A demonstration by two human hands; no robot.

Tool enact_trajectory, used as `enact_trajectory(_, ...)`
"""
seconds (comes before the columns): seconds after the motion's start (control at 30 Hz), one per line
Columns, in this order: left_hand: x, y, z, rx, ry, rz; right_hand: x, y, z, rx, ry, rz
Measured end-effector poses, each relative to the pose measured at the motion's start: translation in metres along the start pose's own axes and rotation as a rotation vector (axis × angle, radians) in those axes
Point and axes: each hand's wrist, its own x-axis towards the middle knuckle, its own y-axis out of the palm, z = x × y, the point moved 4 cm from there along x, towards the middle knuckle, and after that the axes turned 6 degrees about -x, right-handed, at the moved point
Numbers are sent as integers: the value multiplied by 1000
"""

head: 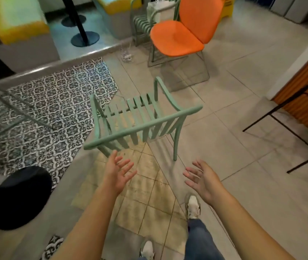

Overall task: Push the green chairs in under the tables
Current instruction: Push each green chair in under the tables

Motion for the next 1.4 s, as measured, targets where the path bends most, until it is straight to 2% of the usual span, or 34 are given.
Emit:
enact_trajectory(0.27, 47, 49, -22, -184, 33, -252, 96, 41, 101, -36, 115, 153)
enact_trajectory(0.4, 67, 50, -46, -274, 68, -363, 131, 63, 132, 19, 160, 144)
enact_trajectory(0.5, 90, 40, -63, -370, 34, -429, 164, 79, 152, 154, 180, 101)
enact_trajectory(0.7, 128, 11, -83, -578, -90, -509, 204, 97, 163, 290, 225, -58)
enact_trajectory(0.9, 144, -10, -96, -525, -91, -650, 228, 100, 154, 202, 187, -163)
enact_trajectory(1.2, 146, -4, -97, -597, -122, -685, 247, 120, 184, 146, 209, -188)
enact_trajectory(1.4, 134, -4, -83, -734, -98, -754, 267, 145, 201, -13, 225, -152)
